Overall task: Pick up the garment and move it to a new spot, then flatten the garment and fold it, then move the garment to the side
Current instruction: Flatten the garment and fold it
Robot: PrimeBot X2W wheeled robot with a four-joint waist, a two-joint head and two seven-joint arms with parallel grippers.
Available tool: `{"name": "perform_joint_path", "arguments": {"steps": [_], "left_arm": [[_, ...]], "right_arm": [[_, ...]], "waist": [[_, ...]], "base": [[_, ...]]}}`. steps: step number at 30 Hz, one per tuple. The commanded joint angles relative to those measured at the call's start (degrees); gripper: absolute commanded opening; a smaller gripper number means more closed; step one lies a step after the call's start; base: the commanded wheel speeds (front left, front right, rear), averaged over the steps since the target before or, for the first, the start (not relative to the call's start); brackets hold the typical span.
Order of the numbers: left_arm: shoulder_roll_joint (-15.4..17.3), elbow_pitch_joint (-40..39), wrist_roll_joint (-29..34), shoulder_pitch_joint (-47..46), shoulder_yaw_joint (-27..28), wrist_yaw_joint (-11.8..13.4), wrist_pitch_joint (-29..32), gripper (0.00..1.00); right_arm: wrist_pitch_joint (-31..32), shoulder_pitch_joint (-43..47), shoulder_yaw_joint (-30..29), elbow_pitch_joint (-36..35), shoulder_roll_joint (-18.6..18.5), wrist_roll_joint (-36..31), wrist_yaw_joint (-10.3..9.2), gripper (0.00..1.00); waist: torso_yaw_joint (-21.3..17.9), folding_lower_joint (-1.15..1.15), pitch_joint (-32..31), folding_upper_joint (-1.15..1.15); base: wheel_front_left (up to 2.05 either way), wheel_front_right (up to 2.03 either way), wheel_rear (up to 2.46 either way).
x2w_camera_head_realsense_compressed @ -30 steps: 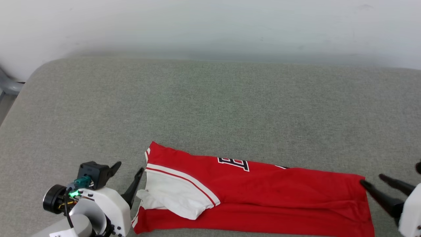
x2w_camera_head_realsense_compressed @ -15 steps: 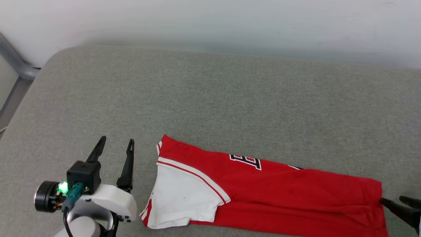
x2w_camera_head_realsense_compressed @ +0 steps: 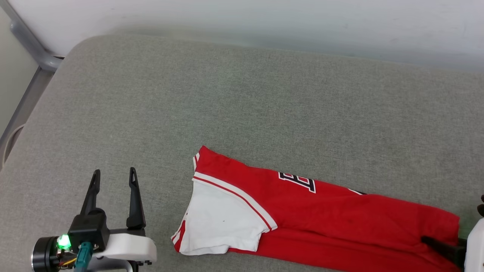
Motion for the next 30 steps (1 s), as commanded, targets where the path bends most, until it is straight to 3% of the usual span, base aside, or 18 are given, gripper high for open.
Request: {"name": "perform_joint_path", "arguments": {"steps": [1, 12, 13, 14, 30], "left_arm": [[-0.37, -0.43, 0.49, 0.38, 0.54, -0.24, -0.24, 1.0], [-10.38, -1.8, 11.82, 5.47, 8.37, -5.38, -0.19, 1.0], [-10.84, -1.63, 12.8, 5.52, 8.83, -5.81, -0.19, 1.0], [-11.39, -1.53, 13.46, 5.7, 9.28, -6.23, -0.19, 1.0], [-14.7, -1.01, 19.32, 8.41, 11.72, -10.33, -0.19, 1.0]], "right_arm": [[0.25, 0.05, 1.41, 0.65, 1.74, 0.26, -0.03, 1.0], [-1.56, 0.1, 7.93, 2.49, 4.06, 2.47, 0.07, 1.0], [-2.05, -0.06, 8.35, 2.5, 3.93, 2.45, 0.08, 0.35], [-2.37, -0.16, 8.79, 2.64, 3.8, 2.64, 0.08, 0.0], [-9.88, -1.66, 6.0, 5.35, -4.42, 5.35, -0.07, 0.0]], "waist": [[0.14, 0.0, 0.11, 0.0], [0.58, 0.0, 0.48, 0.0], [0.55, 0.0, 0.41, 0.0], [0.51, 0.0, 0.32, 0.0], [-1.09, 0.0, -2.45, 0.0]], "base": [[0.0, 0.0, 0.0], [0.0, 0.0, 0.0], [0.0, 0.0, 0.0], [0.0, 0.0, 0.0], [0.0, 0.0, 0.0]]}}
